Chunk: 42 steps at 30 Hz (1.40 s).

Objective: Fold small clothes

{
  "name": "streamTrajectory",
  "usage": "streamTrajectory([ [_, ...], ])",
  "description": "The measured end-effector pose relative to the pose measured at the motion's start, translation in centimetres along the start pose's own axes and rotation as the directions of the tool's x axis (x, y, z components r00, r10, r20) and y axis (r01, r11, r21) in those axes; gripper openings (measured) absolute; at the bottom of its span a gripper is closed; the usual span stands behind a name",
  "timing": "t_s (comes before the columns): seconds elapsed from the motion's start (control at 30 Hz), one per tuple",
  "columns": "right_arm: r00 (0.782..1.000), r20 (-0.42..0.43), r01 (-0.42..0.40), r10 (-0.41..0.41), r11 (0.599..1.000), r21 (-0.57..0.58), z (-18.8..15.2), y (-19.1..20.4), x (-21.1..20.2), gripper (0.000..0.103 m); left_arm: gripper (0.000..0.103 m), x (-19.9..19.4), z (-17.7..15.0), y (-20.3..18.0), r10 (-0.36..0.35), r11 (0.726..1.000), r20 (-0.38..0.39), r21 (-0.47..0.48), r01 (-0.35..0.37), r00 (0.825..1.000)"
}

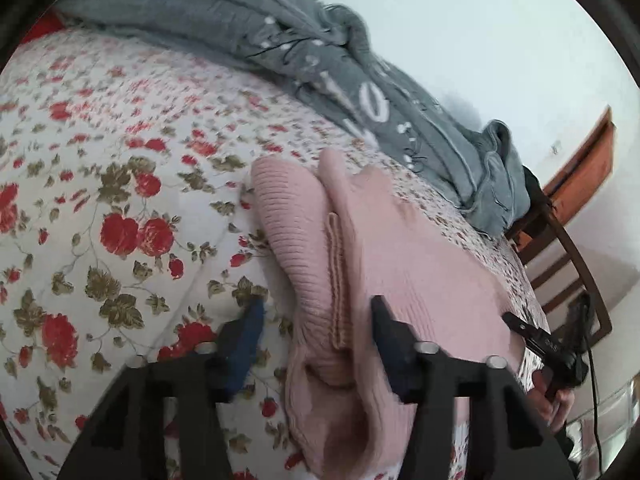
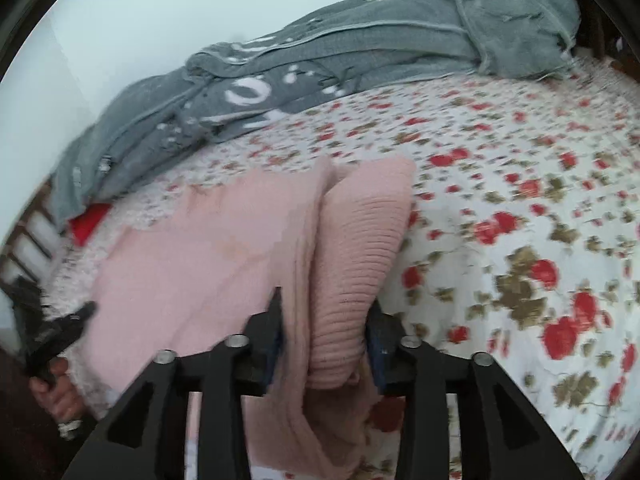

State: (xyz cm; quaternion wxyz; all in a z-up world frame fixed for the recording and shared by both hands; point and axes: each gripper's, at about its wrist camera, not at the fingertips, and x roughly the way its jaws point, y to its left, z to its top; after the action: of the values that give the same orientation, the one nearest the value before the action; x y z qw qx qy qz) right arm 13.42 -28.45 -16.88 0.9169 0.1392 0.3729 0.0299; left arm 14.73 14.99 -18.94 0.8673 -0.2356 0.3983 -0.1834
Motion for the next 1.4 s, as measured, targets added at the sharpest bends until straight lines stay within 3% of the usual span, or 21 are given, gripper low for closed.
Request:
streamTrajectory([
  [0.13,0.983,0.142,0.125,-0.120,0.992,-0.029,0.5,2.5,-2.9,0.045,0.059,0.4,0.2,-0.2,-0.010,1.000,0.015,0.001,0.010,1.000],
  [0.23,0.976,0.203,0.101,-0.080,0.990,-0.100,0.0,6.2,-4.8,0.045,0.060,1.2,0.1,-0.6,0.011,1.000,0.038,0.029,-0.012,0.999],
  [0.4,0.983,0.185,0.048,0.008,0.954,-0.295,-2.4,13.0,-4.3,0.045,0.063,1.8,-1.1,-1.4,0.043,0.990,0.104,0.128,-0.056,0.994],
  [0.57,0.993,0.114,0.022,0.021,0.931,-0.365,-4.5,17.0,-0.7,0.044,0.063,1.7,-0.8,-1.0,0.014,0.993,0.103,0.112,-0.026,0.995],
  [0.83,0.993,0.043,0.118,-0.110,0.963,-0.243,-1.3,17.8,4.6,0.041,0.064,1.8,-1.0,-1.2,0.031,0.991,0.102,0.123,-0.044,0.994],
  [0.97,0.992,0.018,0.127,-0.126,0.973,-0.195,-0.2,17.7,6.1,0.041,0.064,1.8,-1.0,-1.2,0.030,0.991,0.102,0.123,-0.043,0.994],
  [1.27,0.987,0.058,0.159,-0.149,0.947,-0.278,-4.2,17.8,1.3,0.040,0.064,1.9,-1.0,-1.2,0.019,0.992,0.100,0.119,-0.031,0.995],
  [1.4,0.990,0.023,0.142,-0.142,0.947,-0.287,-6.8,17.2,-0.1,0.040,0.064,1.8,-0.9,-1.0,0.009,0.993,0.099,0.118,-0.021,0.995],
])
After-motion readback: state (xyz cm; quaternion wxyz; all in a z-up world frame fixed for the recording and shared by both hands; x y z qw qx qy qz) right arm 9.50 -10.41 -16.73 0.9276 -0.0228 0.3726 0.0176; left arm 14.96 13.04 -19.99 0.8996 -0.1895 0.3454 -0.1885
